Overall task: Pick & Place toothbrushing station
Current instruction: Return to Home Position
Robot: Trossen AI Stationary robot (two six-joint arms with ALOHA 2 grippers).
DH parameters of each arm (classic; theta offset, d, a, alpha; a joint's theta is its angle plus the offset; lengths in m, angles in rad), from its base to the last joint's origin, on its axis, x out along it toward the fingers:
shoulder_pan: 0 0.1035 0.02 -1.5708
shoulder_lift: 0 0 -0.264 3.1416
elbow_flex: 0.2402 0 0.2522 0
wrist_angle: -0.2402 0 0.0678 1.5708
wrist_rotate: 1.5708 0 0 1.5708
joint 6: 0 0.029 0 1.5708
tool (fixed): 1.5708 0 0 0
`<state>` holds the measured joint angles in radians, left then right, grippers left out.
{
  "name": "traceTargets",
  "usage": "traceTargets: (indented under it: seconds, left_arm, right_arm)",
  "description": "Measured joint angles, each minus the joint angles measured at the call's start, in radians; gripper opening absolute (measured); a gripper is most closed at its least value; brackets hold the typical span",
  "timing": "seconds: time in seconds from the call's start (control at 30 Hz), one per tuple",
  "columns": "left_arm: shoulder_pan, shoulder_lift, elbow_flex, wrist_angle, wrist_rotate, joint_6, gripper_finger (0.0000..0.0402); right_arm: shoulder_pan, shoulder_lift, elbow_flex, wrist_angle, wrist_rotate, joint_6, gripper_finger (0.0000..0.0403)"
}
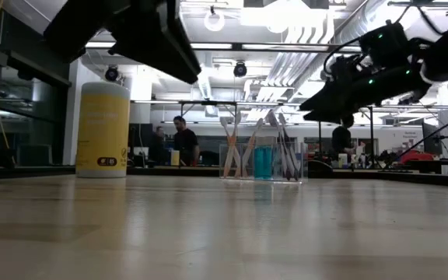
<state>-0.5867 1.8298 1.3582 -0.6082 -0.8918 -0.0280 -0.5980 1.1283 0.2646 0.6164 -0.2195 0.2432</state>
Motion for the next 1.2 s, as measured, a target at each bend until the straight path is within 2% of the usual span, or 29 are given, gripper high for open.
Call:
traceTargets:
  seconds: [0.13,0.3,0.53,0.7,0.77,0.83,0.9,1.2]
  left_arm:
    - [0.005,-0.042,0.000,-0.099,0.000,-0.066,0.0069]
    - [0.001,-0.115,0.000,-0.149,0.002,-0.101,0.0069]
    - [-0.038,-0.189,0.000,-0.144,0.000,-0.104,0.0069]
    - [-0.073,-0.217,0.000,-0.139,-0.006,-0.125,0.0069]
    - [-0.085,-0.227,0.000,-0.140,-0.035,-0.125,0.0069]
    - [-0.095,-0.237,0.000,-0.144,-0.058,-0.137,0.0069]
    - [-0.109,-0.246,0.000,-0.160,-0.061,-0.155,0.0069]
    - [-0.115,-0.326,0.000,-0.342,-0.047,-0.390,0.0069]
  right_arm:
    - [0.000,-0.147,0.000,-0.149,-0.010,0.046,0.0213]
    - [0.000,-0.312,0.000,-0.270,-0.127,0.141,0.0213]
    - [0.000,-0.468,0.000,-0.298,-0.398,0.399,0.0213]
    - [0.000,-0.546,0.000,-0.289,-0.654,0.470,0.0213]
    - [0.003,-0.563,0.000,-0.290,-0.716,0.518,0.0213]
    - [0.010,-0.581,0.000,-0.290,-0.729,0.576,0.0213]
    - [0.017,-0.610,0.000,-0.287,-0.715,0.567,0.0213]
    - [0.022,-0.821,0.000,-0.310,-0.566,0.512,0.0213]
